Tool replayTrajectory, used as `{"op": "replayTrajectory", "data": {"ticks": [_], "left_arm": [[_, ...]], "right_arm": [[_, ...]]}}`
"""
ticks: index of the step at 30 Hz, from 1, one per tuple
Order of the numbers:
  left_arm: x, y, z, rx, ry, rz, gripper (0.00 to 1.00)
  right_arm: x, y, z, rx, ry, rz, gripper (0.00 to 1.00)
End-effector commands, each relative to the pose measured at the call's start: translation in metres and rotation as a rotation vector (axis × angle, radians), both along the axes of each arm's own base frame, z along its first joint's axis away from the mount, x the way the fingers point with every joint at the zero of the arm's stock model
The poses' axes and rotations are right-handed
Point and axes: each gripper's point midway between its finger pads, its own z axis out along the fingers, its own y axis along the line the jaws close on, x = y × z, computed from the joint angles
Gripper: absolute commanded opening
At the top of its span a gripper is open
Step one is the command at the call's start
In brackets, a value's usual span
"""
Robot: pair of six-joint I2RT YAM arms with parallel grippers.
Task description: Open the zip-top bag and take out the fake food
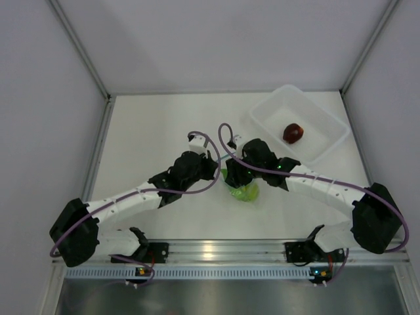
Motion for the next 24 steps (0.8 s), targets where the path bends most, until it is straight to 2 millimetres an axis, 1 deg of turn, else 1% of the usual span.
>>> {"op": "replayTrajectory", "data": {"ticks": [1,3,5,7,8,10,11,12,13,15,16,17,19,20,22,24], "left_arm": [[0.011,0.013,-0.002,0.012,-0.022,0.096,0.00],[0.009,0.012,-0.005,0.003,-0.008,0.088,0.00],[0.005,0.007,-0.005,-0.023,-0.003,0.068,0.00],[-0.001,0.001,0.001,-0.053,-0.025,0.043,0.00],[-0.003,-0.001,0.008,-0.073,-0.045,0.044,0.00],[-0.013,-0.011,0.013,-0.079,-0.059,0.019,0.00],[-0.015,-0.013,0.016,-0.080,-0.069,0.030,0.00],[-0.022,-0.020,0.017,-0.085,-0.068,0.009,0.00],[-0.025,-0.022,0.017,-0.090,-0.066,0.010,0.00],[-0.029,-0.024,0.016,-0.092,-0.063,0.015,0.00],[-0.030,-0.023,0.013,-0.090,-0.058,0.025,0.00],[-0.031,-0.023,0.012,-0.091,-0.055,0.028,0.00],[-0.034,-0.023,0.006,-0.096,-0.039,0.028,0.00],[-0.035,-0.023,0.005,-0.096,-0.034,0.025,0.00],[-0.036,-0.023,0.003,-0.094,-0.033,0.032,0.00],[-0.039,-0.025,0.003,-0.084,-0.041,0.037,0.00]], "right_arm": [[0.007,0.006,0.026,0.063,-0.049,-0.001,0.00],[0.007,0.004,0.024,0.057,-0.049,-0.008,0.00],[0.013,0.002,0.026,0.054,-0.051,-0.059,0.00],[0.025,-0.003,0.023,0.036,-0.064,-0.137,0.00],[0.030,-0.002,0.027,0.058,-0.063,-0.183,0.00],[0.040,-0.005,0.026,0.061,-0.063,-0.268,0.00],[0.045,-0.005,0.029,0.068,-0.067,-0.299,0.00],[0.049,-0.004,0.031,0.083,-0.076,-0.324,0.00],[0.054,-0.005,0.033,0.097,-0.077,-0.363,0.00],[0.061,-0.006,0.043,0.125,-0.095,-0.412,0.00],[0.065,-0.008,0.045,0.130,-0.100,-0.452,0.00],[0.069,-0.010,0.052,0.140,-0.116,-0.477,0.00],[0.076,-0.015,0.057,0.143,-0.139,-0.523,0.00],[0.078,-0.016,0.063,0.145,-0.150,-0.537,0.00],[0.082,-0.021,0.064,0.130,-0.151,-0.579,0.00],[0.084,-0.021,0.070,0.149,-0.149,-0.599,0.00]]}}
